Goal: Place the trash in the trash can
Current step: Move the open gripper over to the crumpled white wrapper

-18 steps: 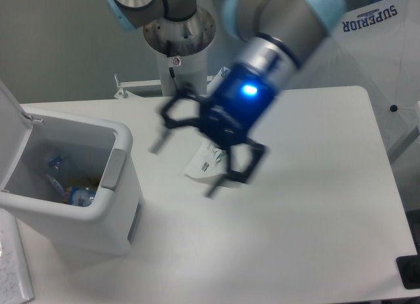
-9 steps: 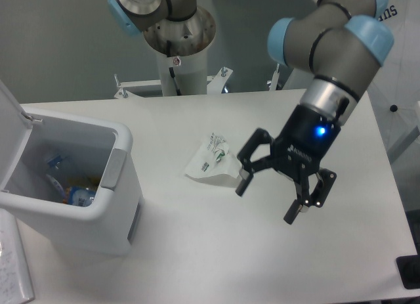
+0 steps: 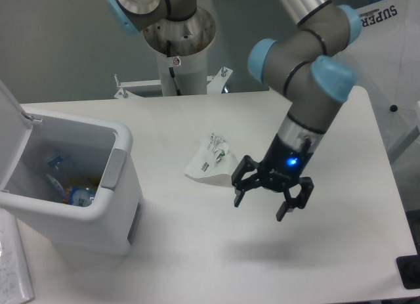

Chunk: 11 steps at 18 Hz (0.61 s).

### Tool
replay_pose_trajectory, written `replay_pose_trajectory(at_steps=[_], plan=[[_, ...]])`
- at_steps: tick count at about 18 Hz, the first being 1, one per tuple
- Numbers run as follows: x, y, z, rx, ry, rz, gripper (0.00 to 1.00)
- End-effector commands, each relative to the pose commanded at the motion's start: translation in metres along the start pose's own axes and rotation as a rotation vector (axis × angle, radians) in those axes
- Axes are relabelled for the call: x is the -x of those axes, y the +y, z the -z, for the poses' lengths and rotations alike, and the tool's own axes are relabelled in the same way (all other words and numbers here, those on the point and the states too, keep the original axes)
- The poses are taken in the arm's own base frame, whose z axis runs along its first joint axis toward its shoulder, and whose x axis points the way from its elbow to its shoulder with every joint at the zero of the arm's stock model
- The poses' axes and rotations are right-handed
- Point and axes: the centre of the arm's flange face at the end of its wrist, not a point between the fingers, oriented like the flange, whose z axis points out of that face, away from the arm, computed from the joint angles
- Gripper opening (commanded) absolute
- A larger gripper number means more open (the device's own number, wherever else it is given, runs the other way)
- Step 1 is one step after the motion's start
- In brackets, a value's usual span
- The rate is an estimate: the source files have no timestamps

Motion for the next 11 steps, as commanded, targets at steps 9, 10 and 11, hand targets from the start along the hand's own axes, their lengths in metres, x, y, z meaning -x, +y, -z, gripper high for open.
replay_pose_trajectory(at_steps=[9, 10, 11], plan=[[-0.034, 0.039, -0.062, 0.294, 0.017, -0.123, 0.99], [-0.037, 0.048, -0.068, 0.313, 0.026, -0.138, 0.98], [-0.041, 0.054, -0.072, 0.335, 0.031, -0.151, 0.96]])
